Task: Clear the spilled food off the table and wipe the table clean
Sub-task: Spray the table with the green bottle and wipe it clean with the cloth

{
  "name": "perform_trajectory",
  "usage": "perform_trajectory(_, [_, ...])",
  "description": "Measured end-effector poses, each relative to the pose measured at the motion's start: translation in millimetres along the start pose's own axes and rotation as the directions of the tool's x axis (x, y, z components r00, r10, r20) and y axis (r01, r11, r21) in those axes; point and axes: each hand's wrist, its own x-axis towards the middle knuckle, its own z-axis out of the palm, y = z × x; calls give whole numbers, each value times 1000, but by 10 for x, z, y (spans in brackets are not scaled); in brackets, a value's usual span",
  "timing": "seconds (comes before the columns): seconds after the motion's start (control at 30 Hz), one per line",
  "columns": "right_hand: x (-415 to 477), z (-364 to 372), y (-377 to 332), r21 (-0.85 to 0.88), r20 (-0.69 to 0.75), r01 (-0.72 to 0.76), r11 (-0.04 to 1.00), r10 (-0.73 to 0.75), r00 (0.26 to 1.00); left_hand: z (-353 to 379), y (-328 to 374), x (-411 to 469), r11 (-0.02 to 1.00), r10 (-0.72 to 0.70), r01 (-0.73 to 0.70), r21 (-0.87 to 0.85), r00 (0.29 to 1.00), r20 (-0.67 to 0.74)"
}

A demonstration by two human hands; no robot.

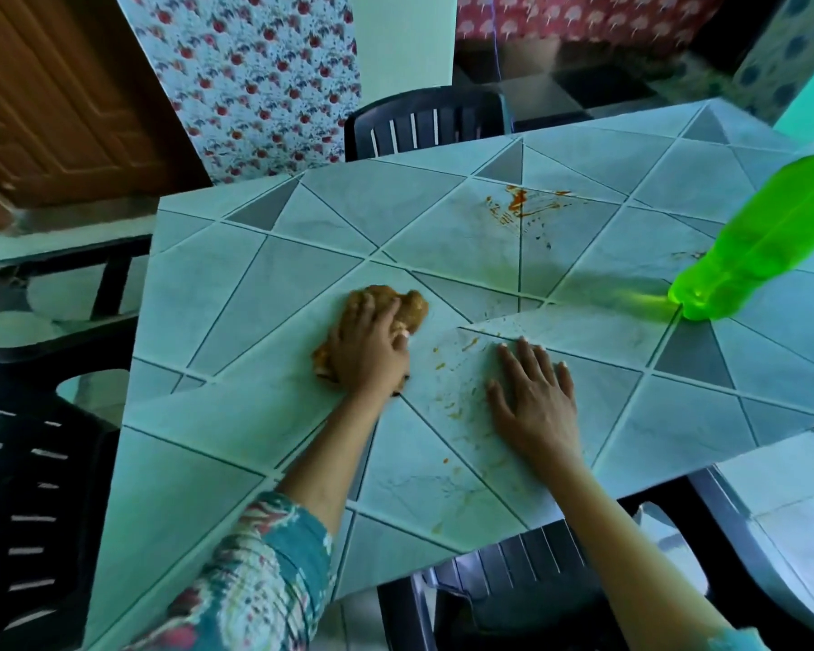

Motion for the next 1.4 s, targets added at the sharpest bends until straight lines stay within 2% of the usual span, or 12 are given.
perform_trajectory(0.17, [-11,-4,-25,11,4,2,1000,-2,1000,74,71,-502,952,302,-299,-60,952,52])
perform_trajectory(0.33, [-5,10,-2,20,2,-11,1000,11,1000,-47,-403,250,1000,9,-10,-6,1000,-28])
perform_trajectory(0.43, [-10,9,7,13,11,-6,1000,6,1000,51,-122,693,1000,5,-5,-3,1000,15])
perform_trajectory(0.6, [8,-6,3,17,-17,-23,1000,23,1000,331,511,577,958,284,-285,-3,953,106])
perform_trajectory(0.73, [12,-21,6,22,9,-11,1000,11,1000,245,319,216,821,570,-559,-113,802,176])
perform_trajectory(0.8, [-6,-39,54,23,29,-4,1000,3,1000,203,139,357,863,505,-495,-99,853,130])
perform_trajectory(0.87, [-64,-68,142,-6,58,-5,1000,6,998,216,74,662,948,318,-315,-41,944,83])
perform_trajectory(0.93, [-168,-128,309,-35,63,-51,998,53,997,268,233,862,973,231,-232,-1,968,97])
perform_trajectory(1.13, [-414,-229,678,-65,31,-134,989,136,990,498,936,453,888,458,-455,-67,860,224])
perform_trajectory(1.27, [-413,-197,669,-50,-31,-151,987,150,988,336,681,-91,794,605,-591,-139,751,265])
perform_trajectory(1.33, [-409,-191,660,-41,-41,-147,988,145,989,149,291,-208,821,571,-553,-144,784,243])
perform_trajectory(1.4, [-405,-188,669,-29,-38,-142,989,141,989,0,-68,-219,894,448,-435,-110,880,160])
